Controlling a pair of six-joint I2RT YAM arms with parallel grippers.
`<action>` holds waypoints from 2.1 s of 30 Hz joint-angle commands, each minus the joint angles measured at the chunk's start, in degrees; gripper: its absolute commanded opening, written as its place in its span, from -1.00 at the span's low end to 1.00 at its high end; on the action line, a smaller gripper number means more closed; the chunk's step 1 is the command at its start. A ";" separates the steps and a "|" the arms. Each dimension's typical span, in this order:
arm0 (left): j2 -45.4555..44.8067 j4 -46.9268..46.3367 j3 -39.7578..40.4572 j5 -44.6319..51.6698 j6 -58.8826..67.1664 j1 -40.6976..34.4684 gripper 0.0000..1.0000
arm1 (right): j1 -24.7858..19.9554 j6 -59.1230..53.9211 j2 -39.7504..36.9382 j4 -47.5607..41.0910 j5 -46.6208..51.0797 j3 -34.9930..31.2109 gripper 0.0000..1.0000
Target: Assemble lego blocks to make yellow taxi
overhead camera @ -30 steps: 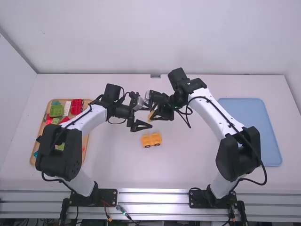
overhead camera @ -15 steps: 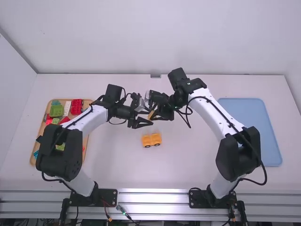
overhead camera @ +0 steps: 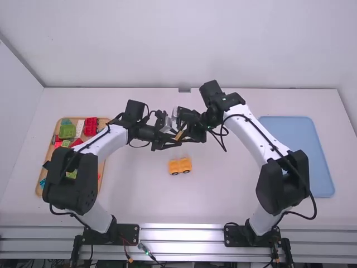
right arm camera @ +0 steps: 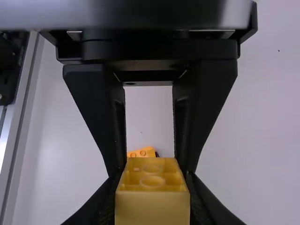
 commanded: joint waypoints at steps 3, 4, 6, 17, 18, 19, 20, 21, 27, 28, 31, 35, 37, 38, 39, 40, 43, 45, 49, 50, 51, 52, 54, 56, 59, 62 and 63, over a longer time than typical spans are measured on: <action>0.33 0.15 -0.50 1.05 0.31 -0.24 -0.37 | 0.04 0.31 0.00 0.98 -2.10 1.51 -0.46; 0.33 0.35 -0.50 1.11 0.31 -0.24 -0.39 | 0.00 0.52 0.00 1.38 -2.86 1.51 -0.39; 0.33 0.92 -0.50 1.09 0.26 -0.26 -0.43 | -0.46 0.28 0.00 1.86 -4.55 1.51 -0.25; 0.33 5.64 -0.50 3.96 -1.49 -0.22 -0.53 | -5.66 0.24 0.00 3.56 -15.30 1.51 0.43; 0.33 6.88 -0.50 4.22 -2.82 -0.22 -0.55 | -6.32 -0.04 0.00 3.54 -16.35 1.49 0.43; 0.33 9.49 -0.50 4.35 -5.60 -0.20 -0.56 | -7.32 -1.16 0.00 3.50 -18.38 1.38 0.40; 0.33 11.39 -0.50 4.37 -7.41 -0.22 -0.58 | -8.04 -2.49 0.00 3.50 -20.22 1.09 0.40; 0.33 12.02 -0.50 4.37 -7.98 -0.22 -0.58 | -8.28 -3.02 0.00 3.54 -21.00 0.96 0.40; 0.33 23.17 -0.50 4.46 -16.90 -0.24 -0.63 | -12.55 -11.63 0.00 4.42 -33.68 -2.56 0.42; 0.33 24.24 -0.50 4.35 -17.88 -0.26 -0.63 | -12.83 -11.67 0.00 4.96 -34.40 -2.89 0.42; 0.33 31.98 -0.50 4.42 -26.43 -0.26 -0.65 | -13.86 -9.46 0.00 10.49 -37.70 -5.20 0.42; 0.33 37.00 -0.50 4.39 -32.39 -0.26 -0.65 | -13.86 -3.23 0.00 18.34 -38.77 -6.95 0.41; 0.33 38.84 -0.50 4.37 -32.79 -0.26 -0.66 | -13.77 3.28 0.00 24.76 -39.36 -7.72 0.35; 0.33 39.21 -0.50 4.37 -32.79 -0.26 -0.67 | -13.73 5.92 0.00 27.06 -39.41 -7.74 0.33; 0.33 39.28 -0.50 4.37 -32.79 -0.26 -0.67 | -13.75 6.67 0.00 27.65 -39.39 -7.74 0.33; 0.33 40.15 -0.50 4.37 -33.90 -0.28 -0.67 | -13.75 8.81 0.00 29.73 -39.43 -7.74 0.32; 0.33 42.97 -0.50 3.96 -38.01 -0.26 -0.71 | -13.75 11.61 0.00 33.68 -40.87 -8.04 0.29; 0.33 45.22 -0.50 3.96 -39.30 -0.26 -0.73 | -13.62 11.76 0.00 35.19 -41.62 -8.17 0.26; 0.33 48.19 -0.50 3.96 -41.35 -0.22 -0.72 | -12.98 11.82 0.00 36.54 -42.36 -8.37 0.22; 0.33 49.72 -0.50 3.96 -42.66 -0.31 -0.72 | -12.72 12.68 0.00 37.24 -42.18 -8.37 0.21; 0.33 50.80 -0.50 3.96 -43.30 -0.37 -0.72 | -12.39 14.05 0.00 38.40 -42.12 -8.37 0.19; 0.33 50.82 -0.50 3.96 -43.30 -0.35 -0.71 | -12.33 14.49 0.00 38.77 -42.12 -8.37 0.19; 0.33 51.06 -0.50 3.93 -43.28 -0.22 -0.71 | -12.04 16.28 0.00 40.35 -42.03 -8.39 0.10; 0.33 50.99 -0.50 3.98 -43.28 -0.26 -0.72 | -11.91 17.46 0.00 41.86 -42.10 -8.39 0.00; 0.33 51.01 -0.50 3.93 -43.28 -0.37 -0.72 | -12.00 17.49 0.00 42.14 -42.16 -8.39 -0.09; 0.33 51.23 -0.50 3.91 -43.25 -0.31 -0.73 | -11.98 17.53 0.00 42.07 -42.16 -8.37 -0.19; 0.33 51.49 -0.50 3.93 -43.25 -0.44 -0.73 | -11.98 17.51 0.00 42.10 -42.12 -8.37 -0.22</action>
